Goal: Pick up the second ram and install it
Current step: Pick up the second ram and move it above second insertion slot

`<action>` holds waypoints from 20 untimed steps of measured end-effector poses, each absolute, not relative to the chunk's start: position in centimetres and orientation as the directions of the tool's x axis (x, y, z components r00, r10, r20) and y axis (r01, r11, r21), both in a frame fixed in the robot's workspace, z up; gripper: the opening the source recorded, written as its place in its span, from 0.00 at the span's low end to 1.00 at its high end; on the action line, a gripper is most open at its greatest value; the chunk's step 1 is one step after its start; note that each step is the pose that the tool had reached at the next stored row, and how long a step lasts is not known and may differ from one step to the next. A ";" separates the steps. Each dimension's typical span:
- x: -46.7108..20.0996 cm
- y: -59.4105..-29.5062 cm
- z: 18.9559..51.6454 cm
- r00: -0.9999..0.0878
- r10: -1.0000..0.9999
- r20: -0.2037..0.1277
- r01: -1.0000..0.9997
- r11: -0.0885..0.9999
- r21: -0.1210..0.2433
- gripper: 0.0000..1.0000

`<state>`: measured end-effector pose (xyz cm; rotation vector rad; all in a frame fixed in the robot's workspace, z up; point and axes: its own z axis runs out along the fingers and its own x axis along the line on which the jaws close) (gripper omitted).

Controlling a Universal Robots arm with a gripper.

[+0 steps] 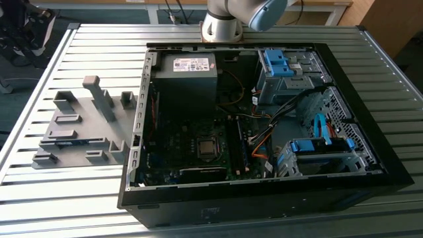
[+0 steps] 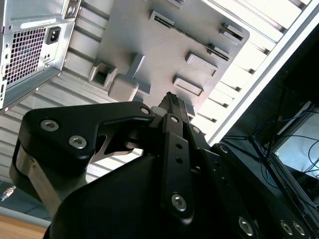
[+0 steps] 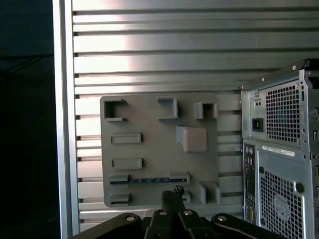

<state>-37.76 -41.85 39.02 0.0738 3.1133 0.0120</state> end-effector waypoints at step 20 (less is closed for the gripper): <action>-38.0 -41.9 39.0 -0.999 -0.020 -0.027 -0.020 1.000 0.008 0.11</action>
